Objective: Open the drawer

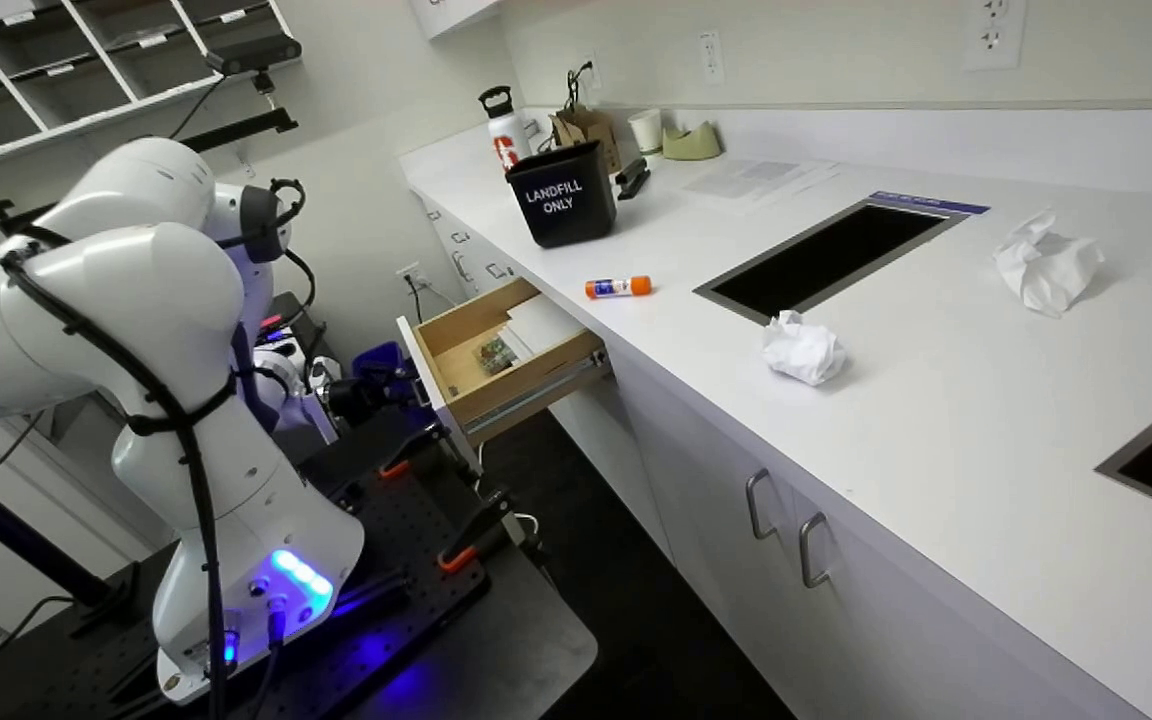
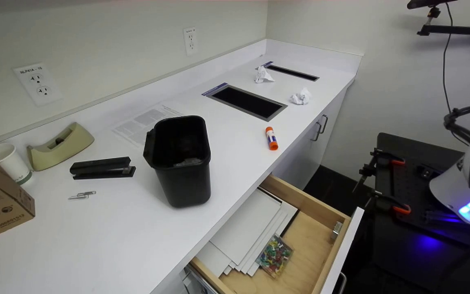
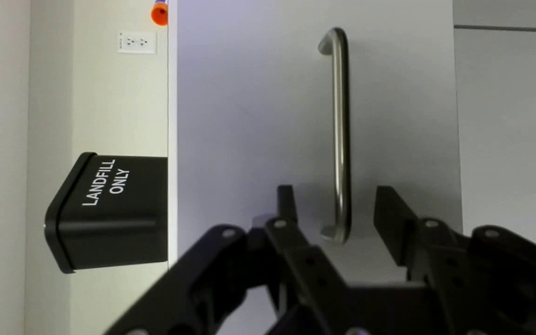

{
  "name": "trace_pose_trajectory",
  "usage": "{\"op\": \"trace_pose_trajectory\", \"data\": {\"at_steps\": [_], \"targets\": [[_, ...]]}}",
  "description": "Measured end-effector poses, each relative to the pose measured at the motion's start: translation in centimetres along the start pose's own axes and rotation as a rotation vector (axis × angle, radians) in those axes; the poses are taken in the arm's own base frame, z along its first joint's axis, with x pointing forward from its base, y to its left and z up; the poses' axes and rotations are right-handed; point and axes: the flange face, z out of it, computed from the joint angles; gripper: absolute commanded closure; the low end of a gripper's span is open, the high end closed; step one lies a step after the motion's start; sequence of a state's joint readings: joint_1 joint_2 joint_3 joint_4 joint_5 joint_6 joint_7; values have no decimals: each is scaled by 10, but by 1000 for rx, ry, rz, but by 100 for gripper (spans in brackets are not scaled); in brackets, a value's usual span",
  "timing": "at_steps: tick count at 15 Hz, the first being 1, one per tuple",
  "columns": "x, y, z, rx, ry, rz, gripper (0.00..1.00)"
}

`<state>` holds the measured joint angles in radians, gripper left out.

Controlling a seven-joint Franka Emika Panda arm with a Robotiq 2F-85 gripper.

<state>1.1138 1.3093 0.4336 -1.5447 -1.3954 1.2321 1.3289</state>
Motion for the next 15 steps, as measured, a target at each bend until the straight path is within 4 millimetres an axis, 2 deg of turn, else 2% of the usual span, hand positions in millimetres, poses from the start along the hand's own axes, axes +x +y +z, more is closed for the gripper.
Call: {"op": "trace_pose_trajectory", "data": {"at_steps": [2, 3, 7, 11, 15], "targets": [[13, 16, -11, 59, 24, -4, 4], [19, 27, -17, 94, 42, -7, 1], [26, 84, -32, 216, 96, -2, 0], [24, 144, -23, 327, 152, 35, 0], [5, 201, 2, 379, 183, 67, 0]]}}
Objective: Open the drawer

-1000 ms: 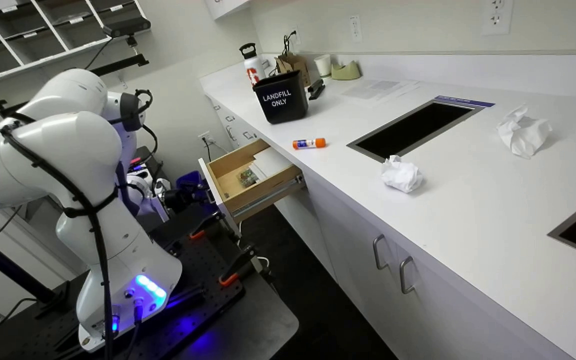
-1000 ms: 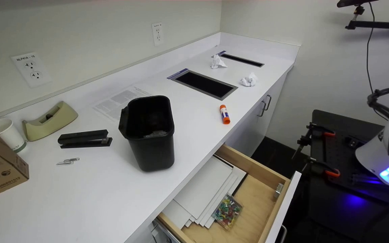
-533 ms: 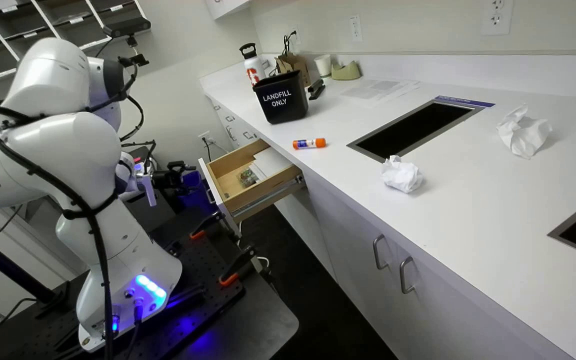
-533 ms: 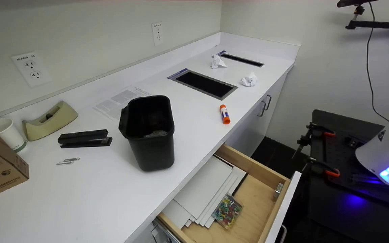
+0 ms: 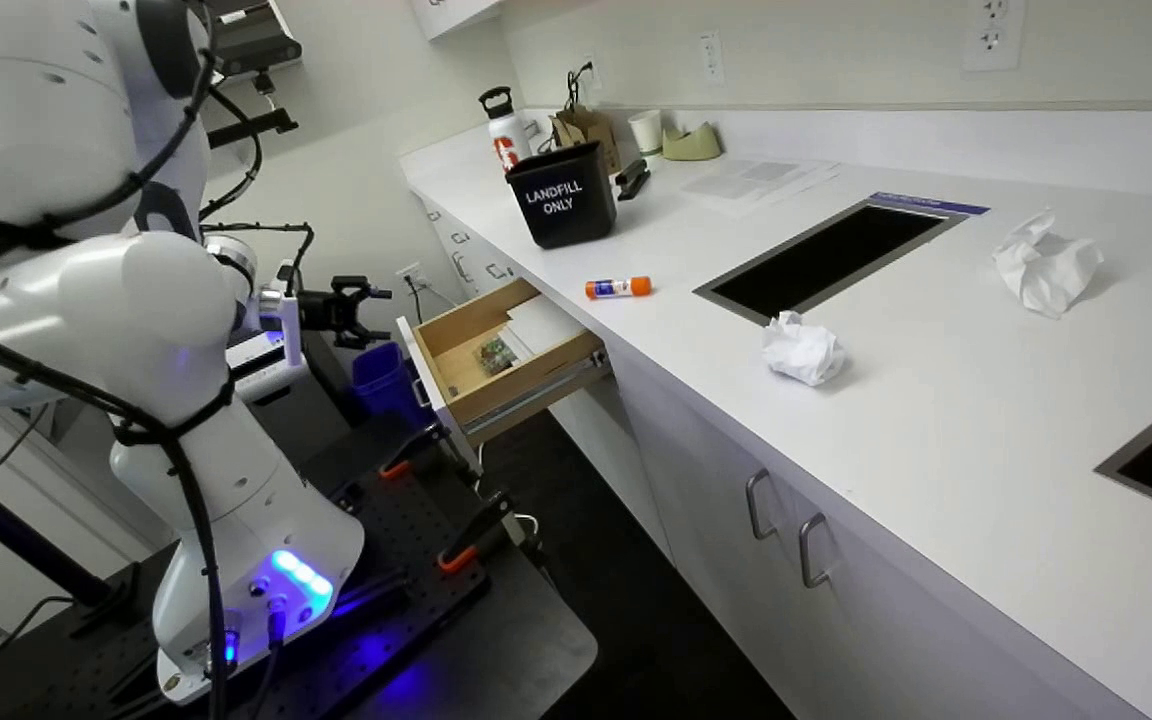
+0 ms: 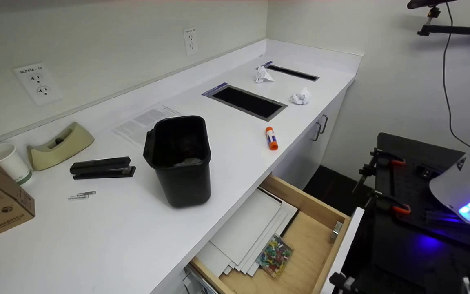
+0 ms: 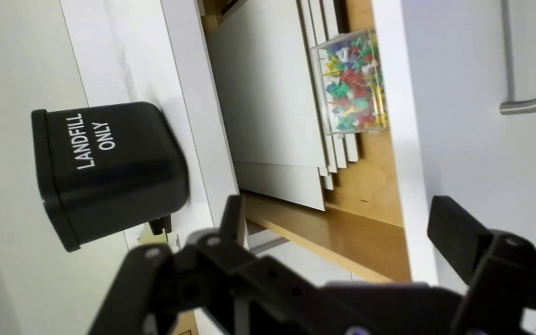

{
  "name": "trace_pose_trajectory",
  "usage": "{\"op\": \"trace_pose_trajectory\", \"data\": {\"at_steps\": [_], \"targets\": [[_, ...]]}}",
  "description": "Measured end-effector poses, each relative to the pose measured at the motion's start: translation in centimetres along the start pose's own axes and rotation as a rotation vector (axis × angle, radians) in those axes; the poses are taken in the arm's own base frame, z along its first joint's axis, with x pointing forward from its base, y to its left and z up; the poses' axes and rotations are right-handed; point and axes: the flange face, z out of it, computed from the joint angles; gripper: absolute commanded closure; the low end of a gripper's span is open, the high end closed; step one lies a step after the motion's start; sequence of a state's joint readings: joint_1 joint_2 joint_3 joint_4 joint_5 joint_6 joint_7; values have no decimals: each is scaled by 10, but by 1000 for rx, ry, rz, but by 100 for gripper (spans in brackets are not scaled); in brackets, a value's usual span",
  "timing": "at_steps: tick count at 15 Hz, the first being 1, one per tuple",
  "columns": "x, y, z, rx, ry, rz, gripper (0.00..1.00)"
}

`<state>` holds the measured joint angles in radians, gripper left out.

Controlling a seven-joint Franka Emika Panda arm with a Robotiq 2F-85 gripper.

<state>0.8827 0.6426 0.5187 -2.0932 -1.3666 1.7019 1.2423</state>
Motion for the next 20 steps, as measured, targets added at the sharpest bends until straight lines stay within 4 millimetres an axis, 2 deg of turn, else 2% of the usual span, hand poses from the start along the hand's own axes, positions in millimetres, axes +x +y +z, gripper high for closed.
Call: {"op": "trace_pose_trajectory", "data": {"at_steps": [3, 8, 13, 15, 20], "targets": [[-22, 44, -5, 10, -6, 34, 0], [-61, 108, -29, -11, -71, 131, 0], [-86, 169, -44, -28, -180, 213, 0], [-94, 198, -42, -19, -226, 225, 0], [-119, 274, -19, 1, -293, 237, 0]]}}
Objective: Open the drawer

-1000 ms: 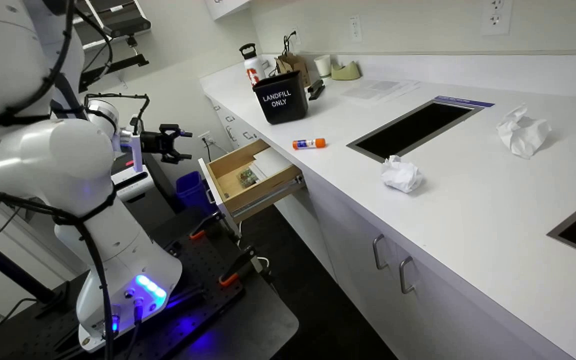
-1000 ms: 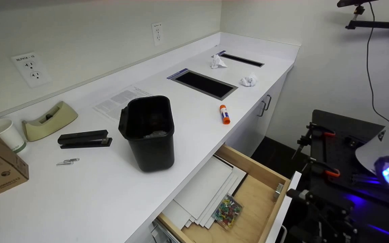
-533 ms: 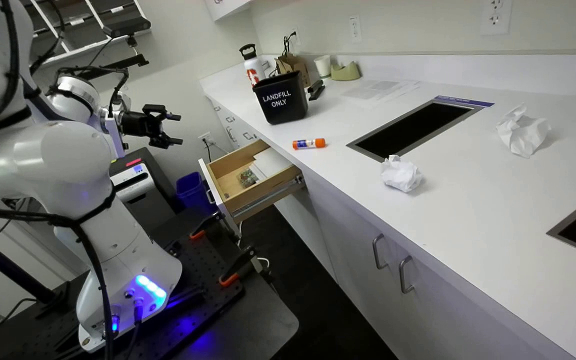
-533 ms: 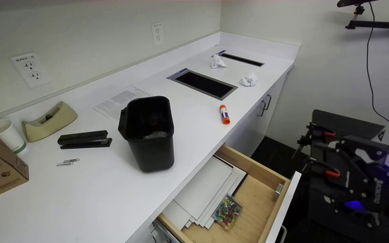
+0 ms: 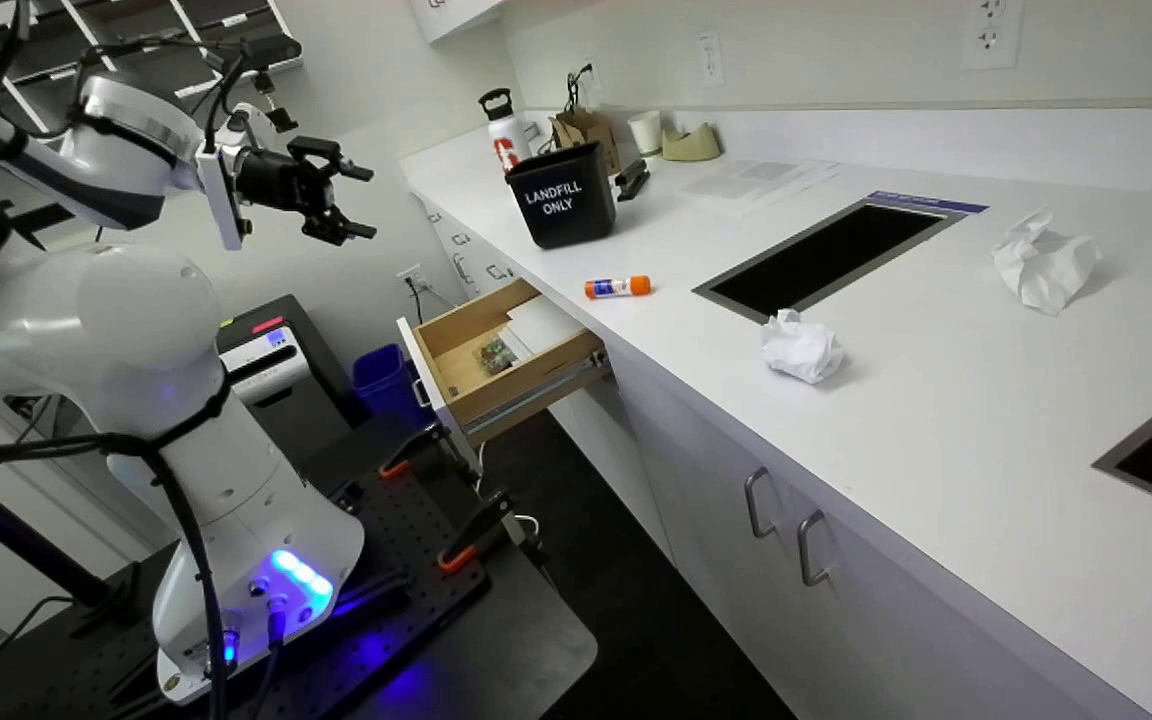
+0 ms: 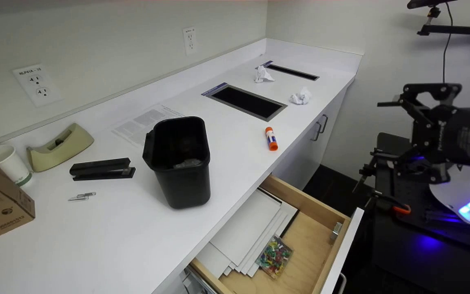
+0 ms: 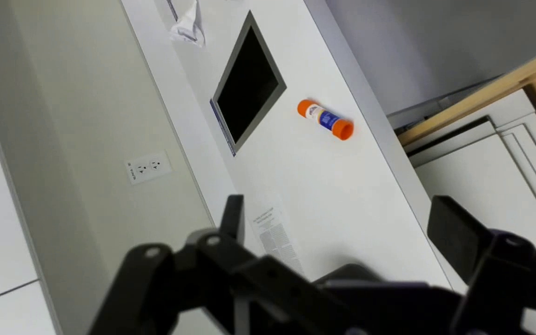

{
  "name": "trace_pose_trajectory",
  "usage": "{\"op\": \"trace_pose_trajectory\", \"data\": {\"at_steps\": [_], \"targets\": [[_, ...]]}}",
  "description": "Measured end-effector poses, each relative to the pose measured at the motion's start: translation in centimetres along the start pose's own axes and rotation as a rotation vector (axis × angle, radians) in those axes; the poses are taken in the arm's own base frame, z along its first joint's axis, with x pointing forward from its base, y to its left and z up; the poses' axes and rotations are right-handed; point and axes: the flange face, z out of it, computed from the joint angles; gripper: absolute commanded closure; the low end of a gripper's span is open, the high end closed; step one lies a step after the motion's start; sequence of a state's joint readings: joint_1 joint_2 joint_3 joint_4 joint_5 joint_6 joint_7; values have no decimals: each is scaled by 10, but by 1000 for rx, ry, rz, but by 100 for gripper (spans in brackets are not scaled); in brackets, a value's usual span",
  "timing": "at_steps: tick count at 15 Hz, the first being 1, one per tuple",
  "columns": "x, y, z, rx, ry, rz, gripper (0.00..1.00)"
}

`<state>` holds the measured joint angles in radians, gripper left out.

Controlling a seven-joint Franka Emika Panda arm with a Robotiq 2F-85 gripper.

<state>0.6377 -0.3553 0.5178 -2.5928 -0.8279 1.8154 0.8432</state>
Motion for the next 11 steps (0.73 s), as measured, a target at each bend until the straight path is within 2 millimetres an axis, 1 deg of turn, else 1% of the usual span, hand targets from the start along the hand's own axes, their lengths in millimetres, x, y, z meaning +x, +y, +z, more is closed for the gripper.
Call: {"op": "trace_pose_trajectory", "data": {"at_steps": [2, 4, 11], "targets": [[-2, 19, 10, 11, -9, -2, 0], [-4, 29, 18, 33, -4, -8, 0], [-7, 32, 21, 35, -2, -6, 0]]}}
